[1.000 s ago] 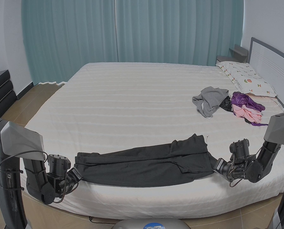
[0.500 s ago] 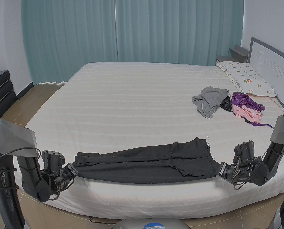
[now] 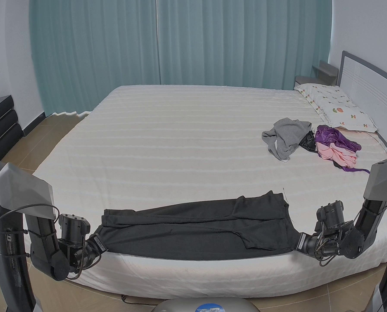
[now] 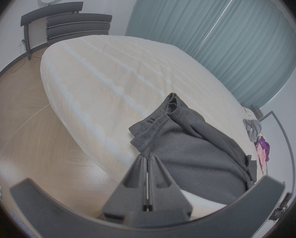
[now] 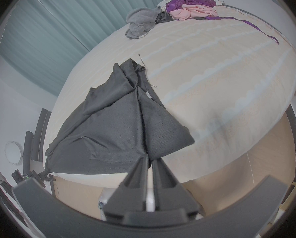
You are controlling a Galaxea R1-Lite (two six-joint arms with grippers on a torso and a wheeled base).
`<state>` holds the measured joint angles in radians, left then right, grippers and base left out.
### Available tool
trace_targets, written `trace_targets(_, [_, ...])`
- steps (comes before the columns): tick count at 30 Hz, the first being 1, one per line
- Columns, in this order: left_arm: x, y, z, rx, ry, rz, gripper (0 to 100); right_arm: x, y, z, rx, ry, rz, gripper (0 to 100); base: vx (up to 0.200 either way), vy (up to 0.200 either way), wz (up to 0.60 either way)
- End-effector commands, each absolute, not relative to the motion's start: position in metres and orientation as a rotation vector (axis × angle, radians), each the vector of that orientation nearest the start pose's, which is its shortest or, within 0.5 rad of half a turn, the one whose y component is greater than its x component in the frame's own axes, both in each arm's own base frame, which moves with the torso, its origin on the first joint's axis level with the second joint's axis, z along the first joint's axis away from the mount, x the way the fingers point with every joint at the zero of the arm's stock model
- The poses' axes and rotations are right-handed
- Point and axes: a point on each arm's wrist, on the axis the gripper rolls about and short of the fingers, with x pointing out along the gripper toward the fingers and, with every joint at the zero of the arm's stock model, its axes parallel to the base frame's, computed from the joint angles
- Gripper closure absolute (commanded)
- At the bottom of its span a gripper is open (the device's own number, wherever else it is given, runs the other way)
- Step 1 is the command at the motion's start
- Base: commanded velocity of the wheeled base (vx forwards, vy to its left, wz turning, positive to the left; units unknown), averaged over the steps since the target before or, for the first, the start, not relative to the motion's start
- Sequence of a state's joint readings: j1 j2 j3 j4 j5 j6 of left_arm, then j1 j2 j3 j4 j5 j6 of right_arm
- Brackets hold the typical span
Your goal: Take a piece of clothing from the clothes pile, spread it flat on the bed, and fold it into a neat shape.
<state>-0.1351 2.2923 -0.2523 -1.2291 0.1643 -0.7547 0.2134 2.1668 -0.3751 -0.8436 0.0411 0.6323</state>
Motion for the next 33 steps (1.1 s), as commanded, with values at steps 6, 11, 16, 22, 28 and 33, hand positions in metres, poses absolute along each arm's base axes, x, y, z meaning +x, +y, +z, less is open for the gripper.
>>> trace_targets(6, [0.25,-0.034,-0.051,-0.565,0.8,0.325,0,0.257,0.061,-0.026,0.497,1.001,-0.053,0,0.0,0.0,0.0])
trace_targets(11, [0.251,-0.034,-0.049,-0.575,0.79,0.326,0,0.257,0.061,-0.004,0.557,0.927,-0.002,0,0.0,0.0,0.0])
trace_targets(16, [0.25,-0.03,-0.031,-0.61,0.74,0.306,0,0.252,0.062,0.018,0.644,0.88,0.054,0,0.0,0.0,0.0])
trace_targets(22, [0.248,-0.028,-0.009,-0.696,0.694,0.238,0,0.256,0.062,0.01,0.651,0.903,0.044,0,0.0,0.0,0.0])
trace_targets(28, [0.248,-0.028,-0.013,-0.704,0.712,0.231,0,0.264,0.058,0.004,0.666,0.835,0.055,0,0.0,0.0,0.0])
trace_targets(33, [0.248,-0.031,-0.013,-0.813,0.742,0.191,0,0.269,0.063,-0.02,0.644,0.872,0.069,0,0.0,0.0,0.0])
